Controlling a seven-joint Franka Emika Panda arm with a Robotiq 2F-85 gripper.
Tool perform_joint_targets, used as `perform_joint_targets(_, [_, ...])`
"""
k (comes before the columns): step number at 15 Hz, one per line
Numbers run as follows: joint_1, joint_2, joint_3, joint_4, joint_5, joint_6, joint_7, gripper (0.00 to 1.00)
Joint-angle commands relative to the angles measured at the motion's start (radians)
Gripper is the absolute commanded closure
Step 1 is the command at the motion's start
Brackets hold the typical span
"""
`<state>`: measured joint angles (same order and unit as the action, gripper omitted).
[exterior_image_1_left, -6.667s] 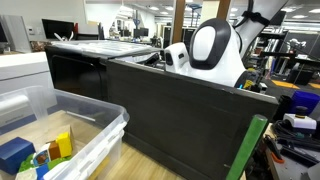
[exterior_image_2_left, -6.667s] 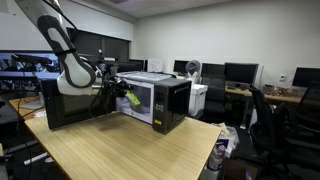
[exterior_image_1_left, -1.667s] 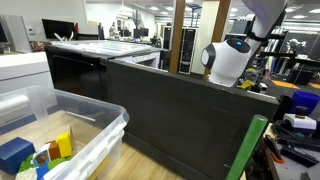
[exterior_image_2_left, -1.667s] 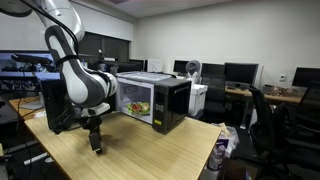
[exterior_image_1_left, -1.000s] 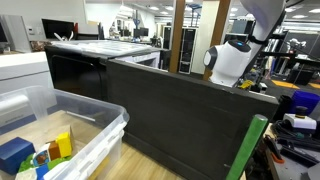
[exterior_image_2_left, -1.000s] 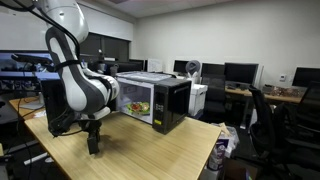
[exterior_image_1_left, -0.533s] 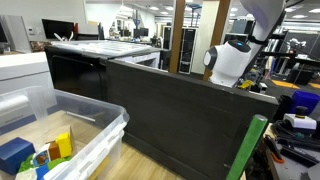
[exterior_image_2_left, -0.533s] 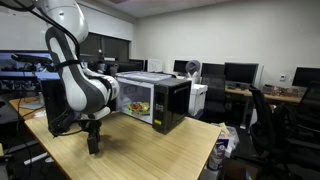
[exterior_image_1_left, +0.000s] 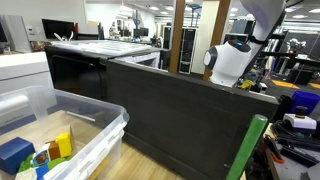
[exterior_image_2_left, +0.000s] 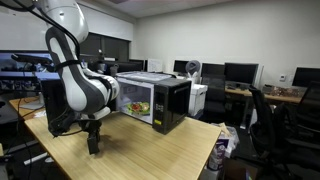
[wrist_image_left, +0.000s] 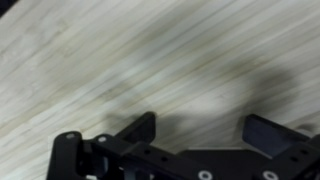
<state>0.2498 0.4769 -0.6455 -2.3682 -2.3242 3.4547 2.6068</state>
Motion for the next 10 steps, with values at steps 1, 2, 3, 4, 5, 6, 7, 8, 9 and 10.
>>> perform_joint_targets(1, [0.0,0.0,0.0,0.0,0.0,0.0,0.0,0.0])
perform_joint_targets(2, [0.0,0.0,0.0,0.0,0.0,0.0,0.0,0.0])
perform_joint_targets(3, [0.0,0.0,0.0,0.0,0.0,0.0,0.0,0.0])
perform_joint_targets(4, [0.0,0.0,0.0,0.0,0.0,0.0,0.0,0.0])
perform_joint_targets(5, [0.0,0.0,0.0,0.0,0.0,0.0,0.0,0.0])
perform_joint_targets(6, [-0.02,-0.009,0.015,-0.014,-0.001,0.0,0.0,0.0])
perform_joint_targets(7, [-0.029,-0.018,0.021,-0.021,-0.004,0.0,0.0,0.0])
perform_joint_targets(8, [-0.035,-0.05,0.016,-0.033,-0.01,0.0,0.0,0.0])
perform_joint_targets(9, [-0.039,-0.055,0.017,-0.037,-0.011,0.0,0.0,0.0])
perform_joint_targets(10, [-0.046,-0.065,0.02,-0.043,-0.012,0.001,0.0,0.0])
